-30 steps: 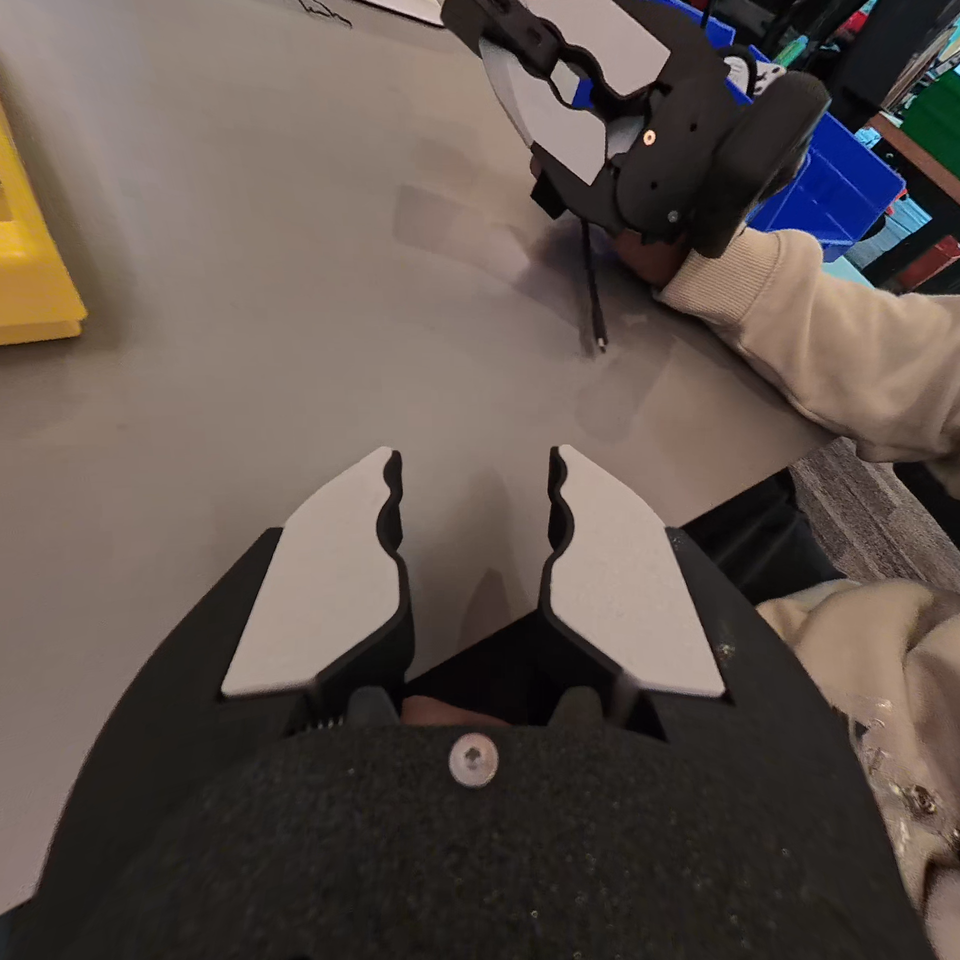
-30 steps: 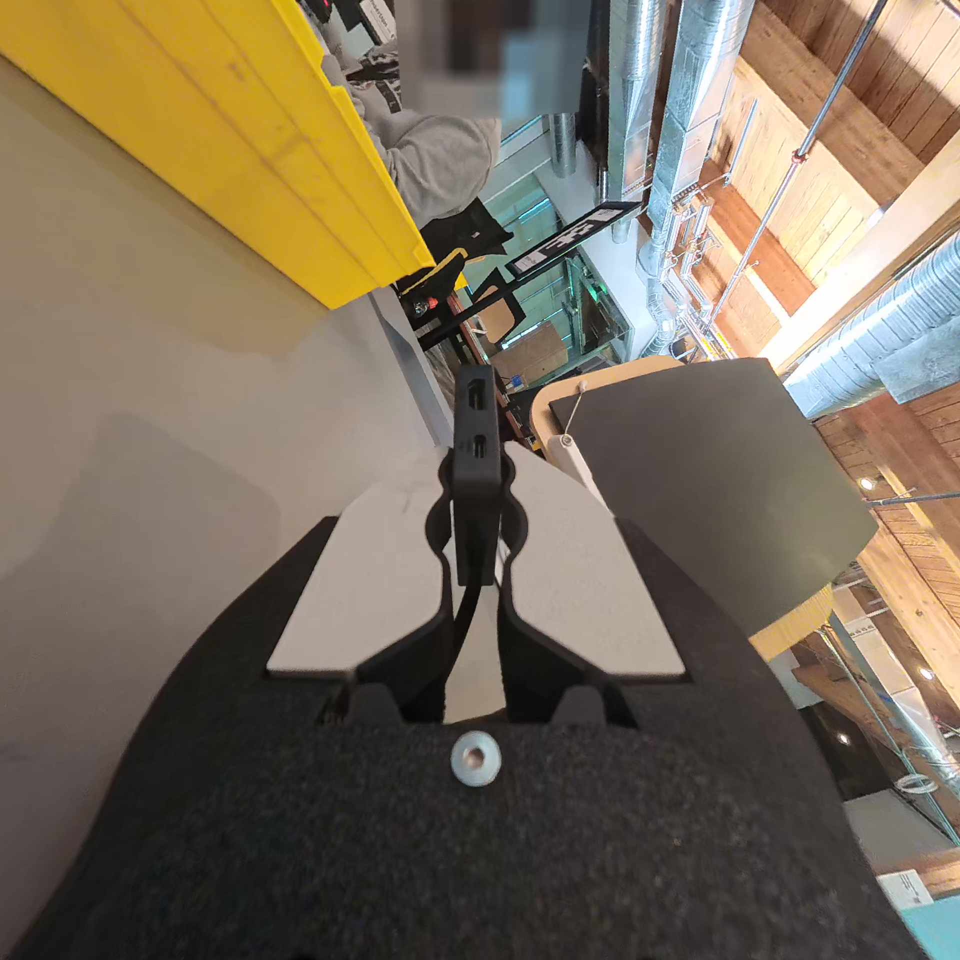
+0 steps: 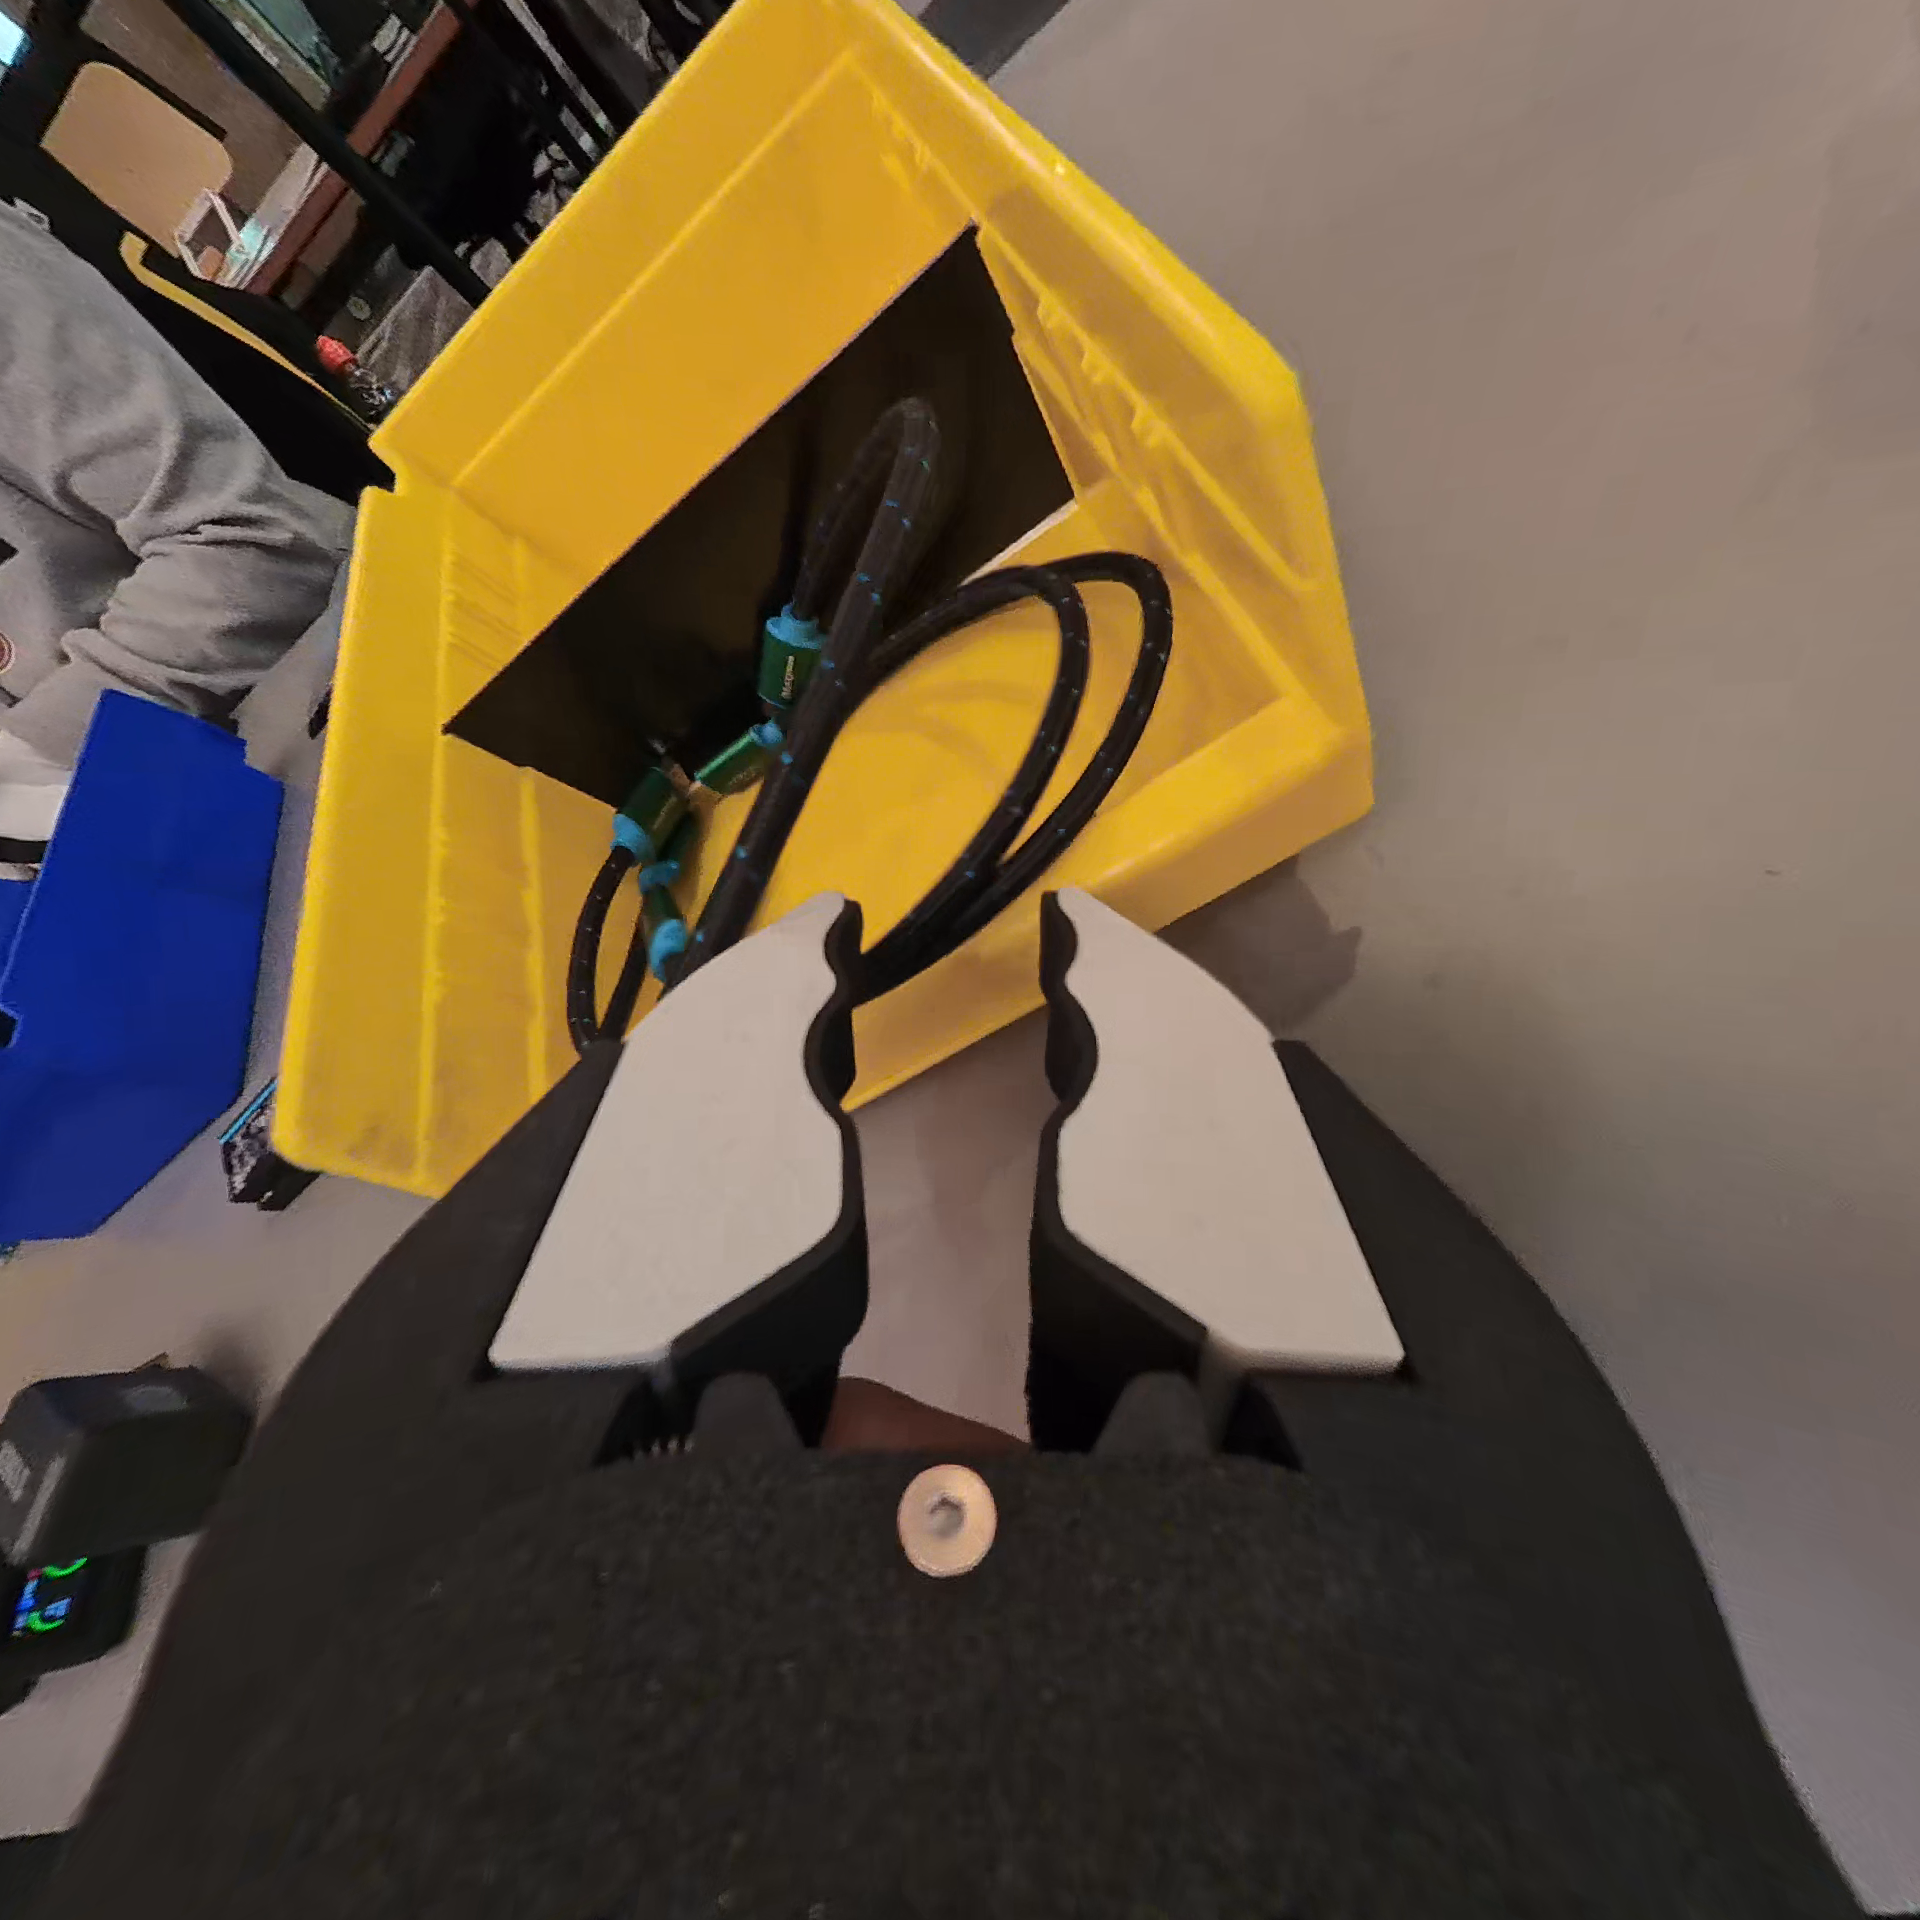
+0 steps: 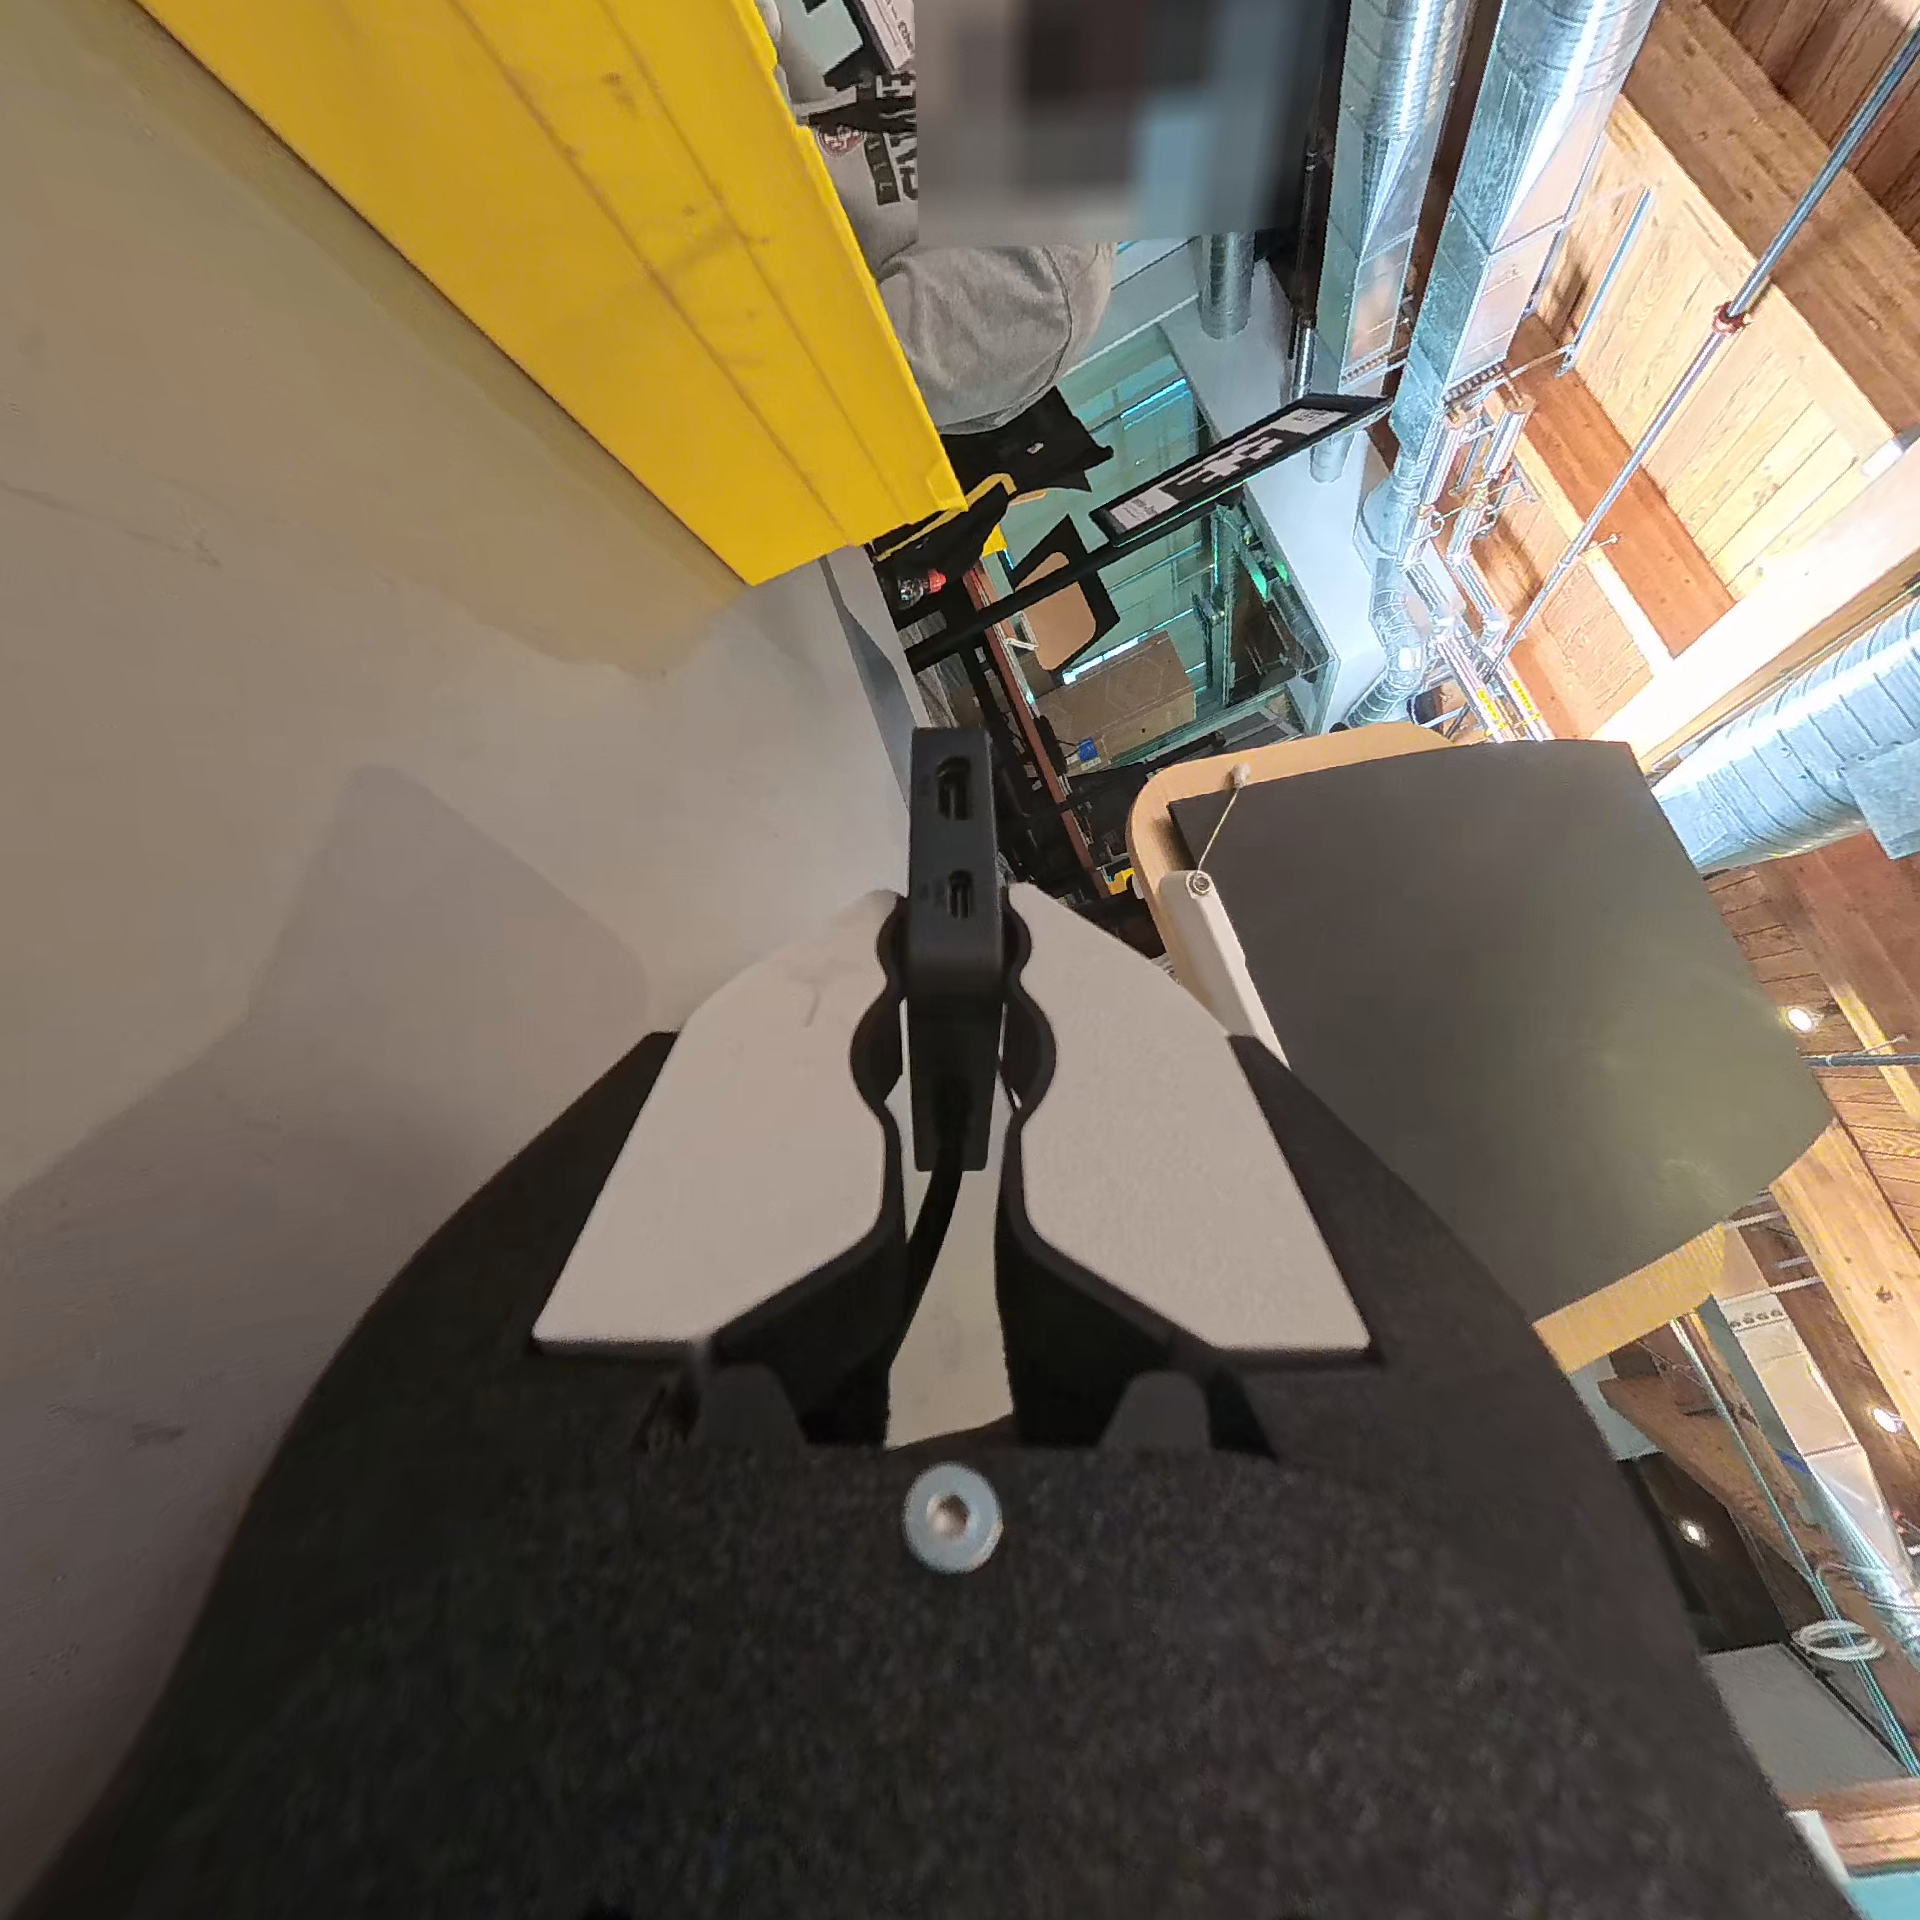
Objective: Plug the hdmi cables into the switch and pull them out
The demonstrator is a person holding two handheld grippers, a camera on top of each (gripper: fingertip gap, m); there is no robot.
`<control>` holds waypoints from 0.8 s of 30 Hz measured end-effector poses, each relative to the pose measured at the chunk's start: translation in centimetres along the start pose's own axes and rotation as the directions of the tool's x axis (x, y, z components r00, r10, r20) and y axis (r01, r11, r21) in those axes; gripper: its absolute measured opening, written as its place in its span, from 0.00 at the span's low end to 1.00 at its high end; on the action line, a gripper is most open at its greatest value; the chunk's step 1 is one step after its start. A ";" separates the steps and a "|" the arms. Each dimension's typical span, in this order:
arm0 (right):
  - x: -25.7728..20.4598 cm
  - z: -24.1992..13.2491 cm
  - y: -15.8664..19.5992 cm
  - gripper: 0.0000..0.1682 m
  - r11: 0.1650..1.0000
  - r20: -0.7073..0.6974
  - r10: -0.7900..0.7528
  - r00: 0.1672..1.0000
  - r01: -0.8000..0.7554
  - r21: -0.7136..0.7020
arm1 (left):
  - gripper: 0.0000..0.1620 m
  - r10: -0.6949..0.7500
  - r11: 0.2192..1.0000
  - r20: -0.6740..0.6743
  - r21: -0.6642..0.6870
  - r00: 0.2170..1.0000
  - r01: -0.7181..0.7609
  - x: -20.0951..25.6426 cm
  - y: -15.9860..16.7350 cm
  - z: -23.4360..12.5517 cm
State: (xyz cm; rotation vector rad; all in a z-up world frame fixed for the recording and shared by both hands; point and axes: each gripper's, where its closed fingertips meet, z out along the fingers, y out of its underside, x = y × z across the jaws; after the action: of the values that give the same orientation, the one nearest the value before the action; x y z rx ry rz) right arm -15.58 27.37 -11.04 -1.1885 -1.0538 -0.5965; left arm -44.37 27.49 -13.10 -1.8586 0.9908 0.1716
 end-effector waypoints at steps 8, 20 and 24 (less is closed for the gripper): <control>-0.3 0.0 -0.1 0.08 1.000 0.014 -0.013 1.000 0.013 0.003 | 0.15 0.143 0.981 -0.227 -0.099 0.963 -0.169 -0.2 0.1 0.1; -0.2 -0.1 0.0 0.08 1.000 0.016 0.001 1.000 -0.001 0.002 | 0.04 0.191 0.976 -0.257 -0.055 0.947 -0.212 -3.2 -2.1 -2.1; -0.2 -0.1 0.0 0.08 1.000 0.014 0.000 1.000 0.000 0.002 | 0.03 0.255 0.966 -0.304 0.046 0.918 -0.253 -3.4 -4.7 -4.0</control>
State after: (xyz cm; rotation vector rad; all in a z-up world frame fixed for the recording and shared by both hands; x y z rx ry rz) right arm -15.68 27.27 -11.22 -1.1923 -1.0659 -0.5881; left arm -44.54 27.05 -6.08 -1.7781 1.4493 0.0323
